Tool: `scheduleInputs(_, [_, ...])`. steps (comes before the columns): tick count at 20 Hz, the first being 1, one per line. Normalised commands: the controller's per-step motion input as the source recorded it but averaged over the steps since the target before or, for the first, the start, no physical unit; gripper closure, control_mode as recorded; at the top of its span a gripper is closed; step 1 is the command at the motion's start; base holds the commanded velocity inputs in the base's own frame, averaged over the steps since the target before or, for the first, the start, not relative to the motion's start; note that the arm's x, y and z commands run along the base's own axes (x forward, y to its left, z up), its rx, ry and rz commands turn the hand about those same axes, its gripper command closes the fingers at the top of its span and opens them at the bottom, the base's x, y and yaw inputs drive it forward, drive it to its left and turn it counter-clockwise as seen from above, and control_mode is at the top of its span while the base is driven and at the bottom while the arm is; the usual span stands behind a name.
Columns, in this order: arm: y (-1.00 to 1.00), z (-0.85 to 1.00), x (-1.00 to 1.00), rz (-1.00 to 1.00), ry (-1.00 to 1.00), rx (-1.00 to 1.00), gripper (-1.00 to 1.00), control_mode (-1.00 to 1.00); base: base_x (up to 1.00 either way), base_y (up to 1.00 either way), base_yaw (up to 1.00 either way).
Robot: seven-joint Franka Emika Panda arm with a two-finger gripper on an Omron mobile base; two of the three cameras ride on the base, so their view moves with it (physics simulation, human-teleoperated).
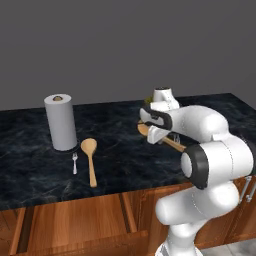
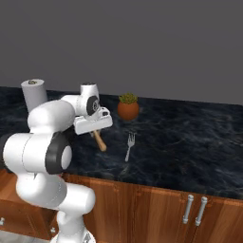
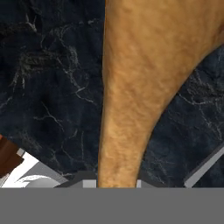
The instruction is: Organize the utensils by type. Pick up the wooden spoons from the counter and place them in the open cabinet. Then pick up the metallic utensils from the counter and place them in the open drawer.
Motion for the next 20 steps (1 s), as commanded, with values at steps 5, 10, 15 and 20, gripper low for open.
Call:
scheduleInputs(5, [-0.01,0.42,-0.35,0.00,0.00,0.00,1.00,-1.00,0.00,0.00,0.00])
scheduleInputs(10, [-0.01,0.01,0.00,0.00,0.00,0.00,1.00,-1.00,0.00,0.00,0.00])
scheduleInputs(15, [0.00,0.00,-0.04,0.01,0.00,0.00,1.00,1.00,-0.32,0.00,0.11])
scheduleInputs(20, [0.00,0.00,0.00,0.00,0.00,0.00,1.00,1.00,-0.65,0.00,0.49])
